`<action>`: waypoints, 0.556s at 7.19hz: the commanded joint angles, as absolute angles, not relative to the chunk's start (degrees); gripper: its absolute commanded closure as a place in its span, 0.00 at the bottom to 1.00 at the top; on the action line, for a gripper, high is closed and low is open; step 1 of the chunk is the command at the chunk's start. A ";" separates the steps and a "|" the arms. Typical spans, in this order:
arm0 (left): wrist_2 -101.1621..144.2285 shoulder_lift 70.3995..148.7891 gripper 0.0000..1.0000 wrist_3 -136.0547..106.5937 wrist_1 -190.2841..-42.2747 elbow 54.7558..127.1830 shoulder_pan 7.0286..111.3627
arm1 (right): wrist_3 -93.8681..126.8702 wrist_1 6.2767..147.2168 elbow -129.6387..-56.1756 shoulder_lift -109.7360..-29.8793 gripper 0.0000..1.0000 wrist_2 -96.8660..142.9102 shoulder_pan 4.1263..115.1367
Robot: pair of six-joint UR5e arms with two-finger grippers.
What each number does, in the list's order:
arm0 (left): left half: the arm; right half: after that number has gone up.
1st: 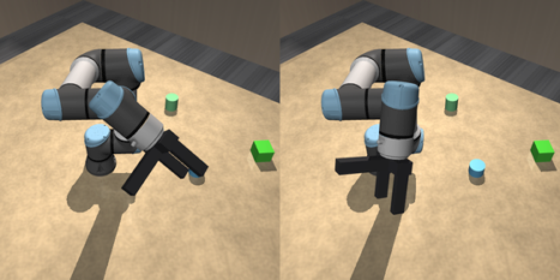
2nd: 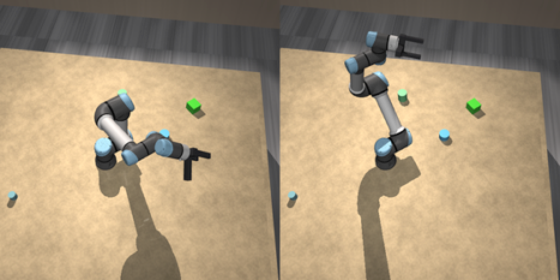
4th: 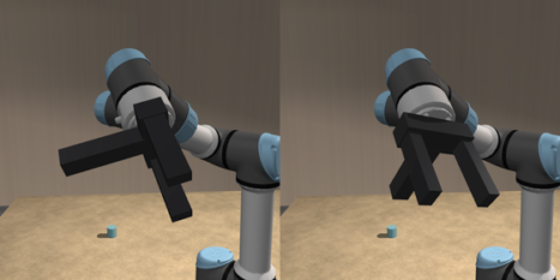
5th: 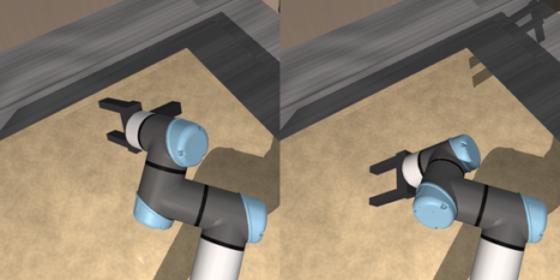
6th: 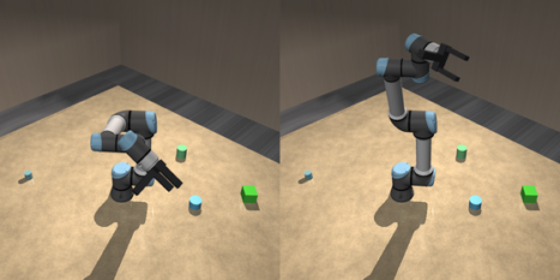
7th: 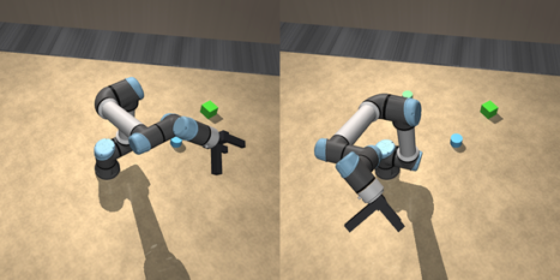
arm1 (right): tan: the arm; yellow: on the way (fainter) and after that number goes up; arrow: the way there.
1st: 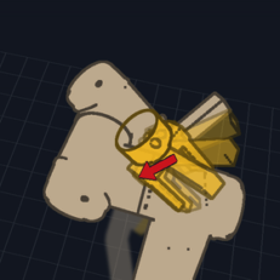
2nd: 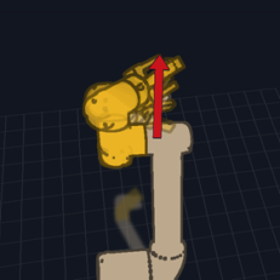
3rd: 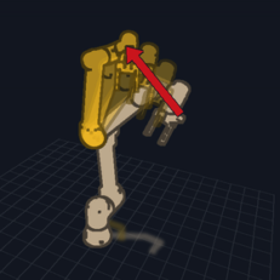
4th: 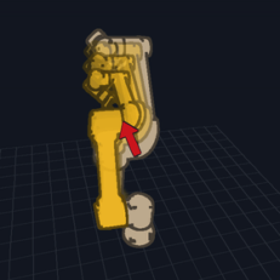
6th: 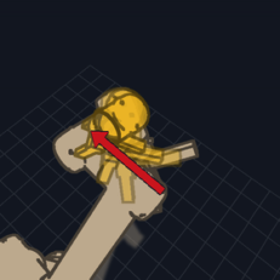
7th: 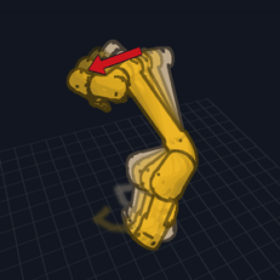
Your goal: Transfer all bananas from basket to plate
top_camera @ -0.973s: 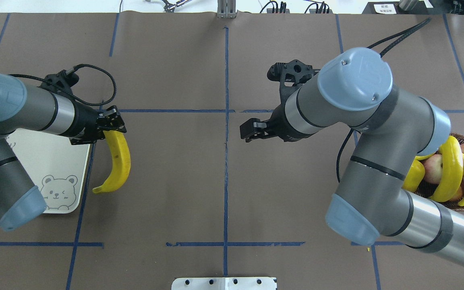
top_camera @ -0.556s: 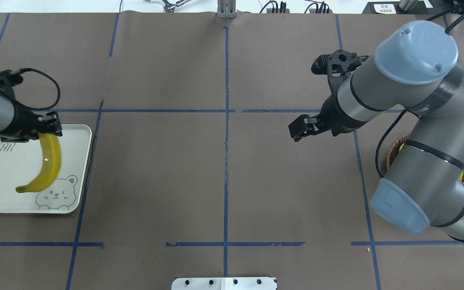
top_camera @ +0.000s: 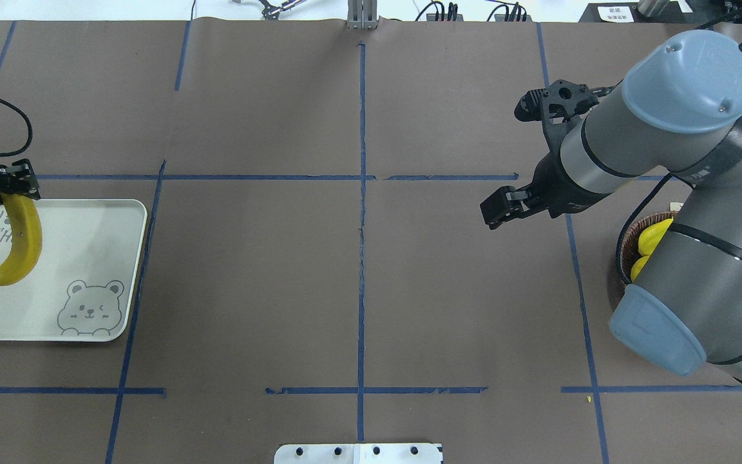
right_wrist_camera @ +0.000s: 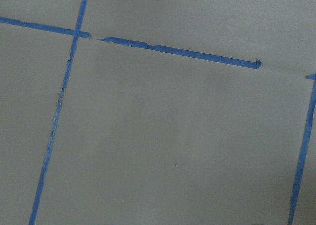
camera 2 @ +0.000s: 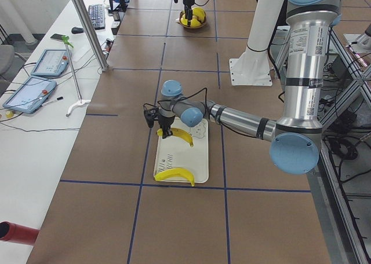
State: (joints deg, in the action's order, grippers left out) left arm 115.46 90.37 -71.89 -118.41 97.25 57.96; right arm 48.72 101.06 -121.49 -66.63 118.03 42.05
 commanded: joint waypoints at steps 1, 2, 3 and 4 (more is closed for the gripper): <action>116.10 89.13 0.77 -69.46 -126.80 89.76 59.76 | 48.69 101.07 -121.64 -66.80 0.01 118.04 42.10; 116.28 88.51 0.69 -63.78 -127.44 88.08 62.72 | 48.69 101.07 -121.64 -66.71 0.01 118.04 42.10; 118.45 87.81 0.54 -57.28 -127.53 86.67 64.84 | 48.69 101.07 -121.73 -66.80 0.01 118.04 42.10; 120.30 87.54 0.01 -52.95 -127.53 86.92 66.60 | 48.69 101.16 -121.73 -66.88 0.01 118.04 42.10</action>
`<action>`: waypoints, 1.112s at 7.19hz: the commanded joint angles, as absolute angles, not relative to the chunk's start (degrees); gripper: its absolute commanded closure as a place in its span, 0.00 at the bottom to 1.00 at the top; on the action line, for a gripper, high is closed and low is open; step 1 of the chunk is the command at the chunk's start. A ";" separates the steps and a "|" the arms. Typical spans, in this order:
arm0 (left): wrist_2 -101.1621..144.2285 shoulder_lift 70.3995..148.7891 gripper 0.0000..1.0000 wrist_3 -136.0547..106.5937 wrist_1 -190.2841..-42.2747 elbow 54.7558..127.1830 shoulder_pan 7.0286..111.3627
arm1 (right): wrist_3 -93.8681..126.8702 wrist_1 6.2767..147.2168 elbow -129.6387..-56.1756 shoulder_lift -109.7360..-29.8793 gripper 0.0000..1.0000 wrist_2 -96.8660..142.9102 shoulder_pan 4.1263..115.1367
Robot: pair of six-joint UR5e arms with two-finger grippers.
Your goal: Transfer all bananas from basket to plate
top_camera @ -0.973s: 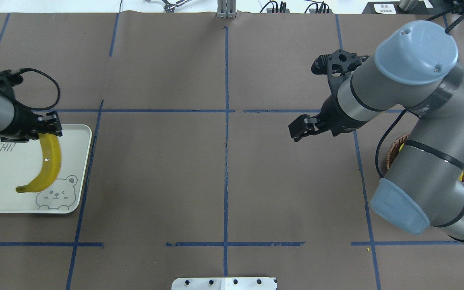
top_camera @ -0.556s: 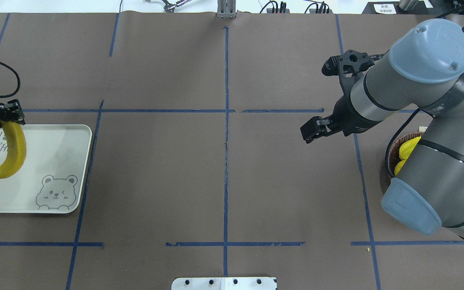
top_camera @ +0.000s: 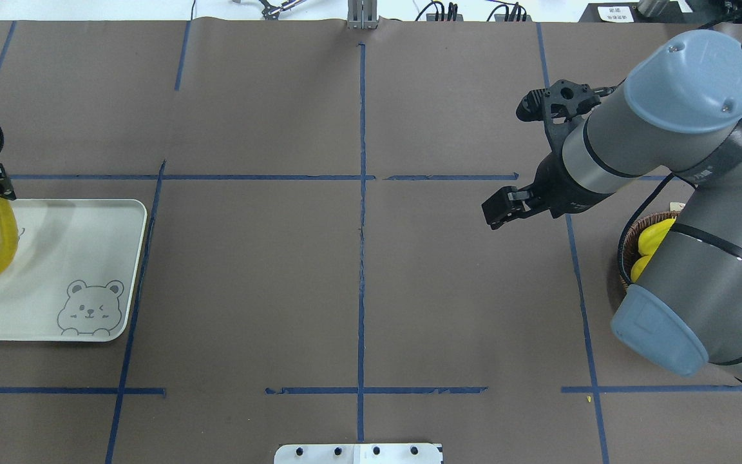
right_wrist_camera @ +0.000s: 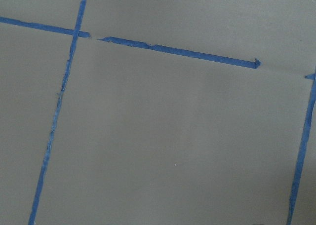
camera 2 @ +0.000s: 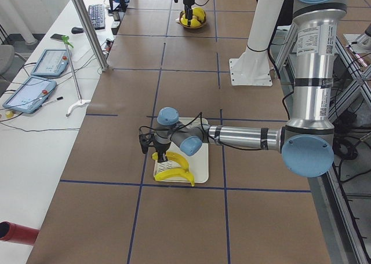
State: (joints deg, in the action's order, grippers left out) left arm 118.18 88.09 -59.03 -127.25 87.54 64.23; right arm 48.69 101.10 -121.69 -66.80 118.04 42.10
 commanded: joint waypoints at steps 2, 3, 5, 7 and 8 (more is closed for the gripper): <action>127.66 88.06 0.00 -52.73 -127.00 88.76 69.24 | 48.69 101.16 -122.51 -68.45 0.01 118.04 42.28; 129.44 88.41 0.00 -52.73 -126.74 90.42 69.87 | 48.34 101.08 -124.17 -70.99 0.01 118.04 42.28; 129.73 89.03 0.00 -53.35 -125.16 96.12 69.26 | 44.06 100.38 -129.08 -79.23 0.01 117.43 42.28; 130.25 89.91 0.00 -53.52 -125.16 99.22 67.42 | 42.54 97.32 -132.62 -88.55 0.01 116.72 42.71; 130.17 89.91 0.00 -53.44 -125.33 99.05 66.80 | 42.02 90.94 -132.45 -94.25 0.01 116.72 43.58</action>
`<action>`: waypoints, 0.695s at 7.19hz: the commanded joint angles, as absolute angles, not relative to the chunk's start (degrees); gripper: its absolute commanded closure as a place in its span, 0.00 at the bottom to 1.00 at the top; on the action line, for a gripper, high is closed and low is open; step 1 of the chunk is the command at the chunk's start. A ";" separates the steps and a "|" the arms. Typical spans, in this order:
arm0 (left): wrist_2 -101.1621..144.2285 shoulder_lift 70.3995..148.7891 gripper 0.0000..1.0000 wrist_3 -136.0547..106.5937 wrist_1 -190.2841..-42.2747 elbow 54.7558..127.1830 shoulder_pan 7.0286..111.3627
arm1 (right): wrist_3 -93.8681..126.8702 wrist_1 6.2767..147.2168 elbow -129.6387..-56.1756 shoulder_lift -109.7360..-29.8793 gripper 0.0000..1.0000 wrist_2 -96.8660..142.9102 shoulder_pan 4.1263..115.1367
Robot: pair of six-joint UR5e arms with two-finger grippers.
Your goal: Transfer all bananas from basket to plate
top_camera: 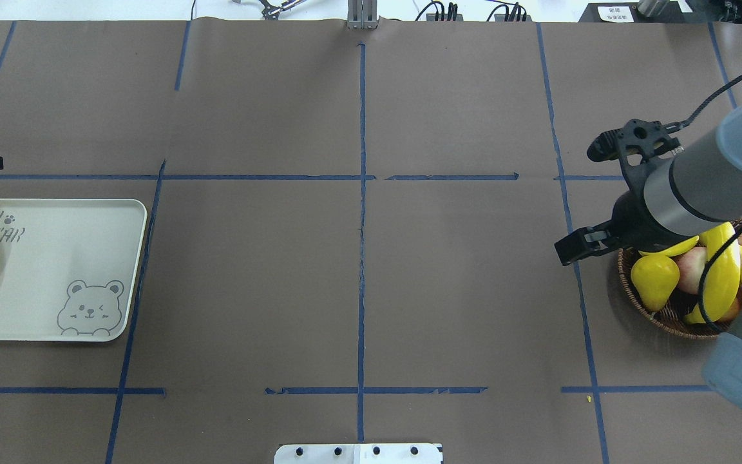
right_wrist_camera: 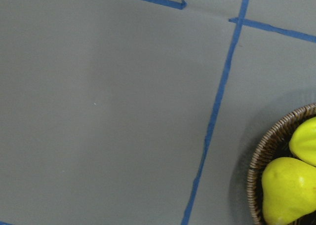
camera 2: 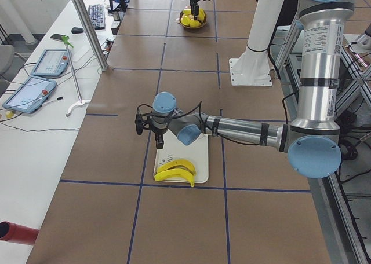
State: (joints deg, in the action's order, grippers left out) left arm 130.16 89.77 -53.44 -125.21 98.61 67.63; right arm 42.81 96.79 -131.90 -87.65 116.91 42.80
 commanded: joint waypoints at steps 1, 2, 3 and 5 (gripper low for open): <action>130.08 89.83 0.00 -53.44 -125.42 98.79 66.62 | 42.62 86.18 -132.45 -100.66 0.01 115.94 44.03; 130.08 89.82 0.00 -53.44 -125.42 98.88 66.62 | 42.97 83.78 -132.63 -105.68 0.02 112.01 44.21; 130.08 89.65 0.00 -53.44 -125.42 98.79 66.62 | 47.50 77.67 -132.19 -110.43 0.03 108.93 44.21; 130.17 89.65 0.00 -53.52 -125.42 98.88 66.62 | 56.40 63.34 -128.96 -116.70 0.06 106.10 44.12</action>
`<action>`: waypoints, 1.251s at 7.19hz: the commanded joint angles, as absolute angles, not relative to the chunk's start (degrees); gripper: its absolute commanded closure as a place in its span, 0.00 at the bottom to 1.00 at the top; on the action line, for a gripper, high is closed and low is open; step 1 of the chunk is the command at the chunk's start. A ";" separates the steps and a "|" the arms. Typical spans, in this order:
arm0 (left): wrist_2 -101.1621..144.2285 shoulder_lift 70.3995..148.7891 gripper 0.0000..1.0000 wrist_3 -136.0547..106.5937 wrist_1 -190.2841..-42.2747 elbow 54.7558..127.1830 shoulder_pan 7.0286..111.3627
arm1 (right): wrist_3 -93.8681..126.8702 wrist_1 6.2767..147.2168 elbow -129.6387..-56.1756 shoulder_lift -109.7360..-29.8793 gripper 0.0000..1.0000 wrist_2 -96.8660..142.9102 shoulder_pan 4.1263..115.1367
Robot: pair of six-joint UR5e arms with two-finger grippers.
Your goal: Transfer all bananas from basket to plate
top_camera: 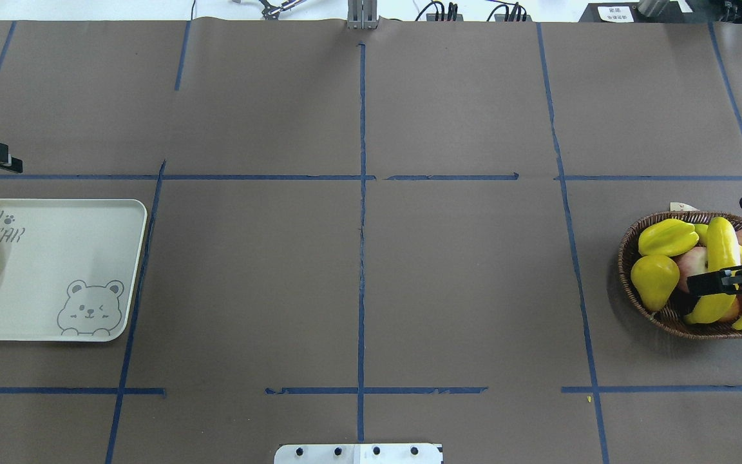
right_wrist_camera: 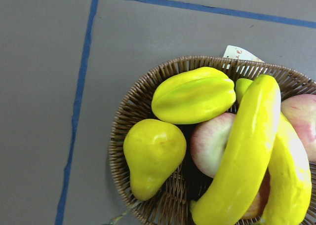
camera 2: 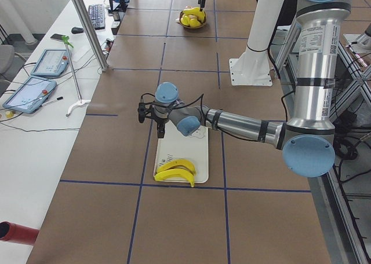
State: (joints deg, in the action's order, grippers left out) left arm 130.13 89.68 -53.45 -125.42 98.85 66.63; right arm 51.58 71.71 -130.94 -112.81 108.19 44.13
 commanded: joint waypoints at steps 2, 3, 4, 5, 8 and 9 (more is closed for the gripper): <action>130.17 89.56 0.00 -53.53 -125.42 99.14 66.62 | 67.47 59.24 -126.65 -116.89 0.06 100.58 41.16; 130.17 89.56 0.00 -53.53 -125.42 99.14 66.53 | 71.68 59.24 -125.95 -116.89 0.10 96.98 38.26; 130.25 89.47 0.00 -53.53 -125.42 99.23 66.62 | 75.46 59.24 -125.34 -116.89 0.13 92.68 34.67; 130.25 89.56 0.00 -53.53 -125.42 99.14 66.53 | 75.50 59.33 -124.64 -116.98 0.15 91.94 34.02; 130.25 89.47 0.00 -53.53 -125.51 99.23 66.53 | 75.58 59.59 -121.39 -117.16 0.20 87.38 31.04; 130.25 89.39 0.00 -53.53 -125.51 99.32 66.62 | 75.59 59.68 -121.38 -116.98 0.23 87.36 30.59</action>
